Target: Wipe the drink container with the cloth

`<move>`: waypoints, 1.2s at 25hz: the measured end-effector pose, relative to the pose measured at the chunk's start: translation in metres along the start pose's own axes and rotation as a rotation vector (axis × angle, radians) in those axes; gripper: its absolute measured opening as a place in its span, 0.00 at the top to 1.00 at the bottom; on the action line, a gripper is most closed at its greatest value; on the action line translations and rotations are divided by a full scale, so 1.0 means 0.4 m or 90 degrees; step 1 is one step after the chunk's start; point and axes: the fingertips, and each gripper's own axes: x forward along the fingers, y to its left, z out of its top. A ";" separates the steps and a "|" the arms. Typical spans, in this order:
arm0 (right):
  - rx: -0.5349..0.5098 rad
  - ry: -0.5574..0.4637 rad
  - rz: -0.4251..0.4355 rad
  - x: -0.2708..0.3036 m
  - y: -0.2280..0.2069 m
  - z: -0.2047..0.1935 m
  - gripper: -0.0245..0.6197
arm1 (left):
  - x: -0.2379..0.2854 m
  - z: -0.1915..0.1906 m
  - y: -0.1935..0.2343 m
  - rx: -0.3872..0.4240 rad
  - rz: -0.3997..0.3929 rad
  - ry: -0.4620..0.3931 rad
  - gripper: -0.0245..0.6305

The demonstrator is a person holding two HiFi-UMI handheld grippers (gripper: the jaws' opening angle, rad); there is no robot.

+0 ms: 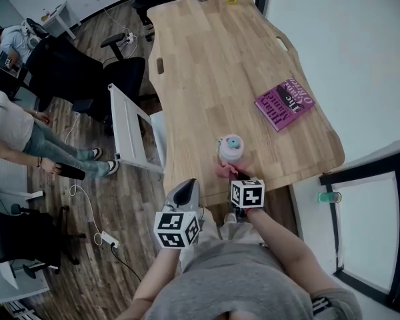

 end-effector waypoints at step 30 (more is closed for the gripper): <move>-0.095 -0.155 0.081 -0.365 -0.071 0.097 0.91 | -0.009 -0.010 -0.148 0.007 0.005 -0.038 0.96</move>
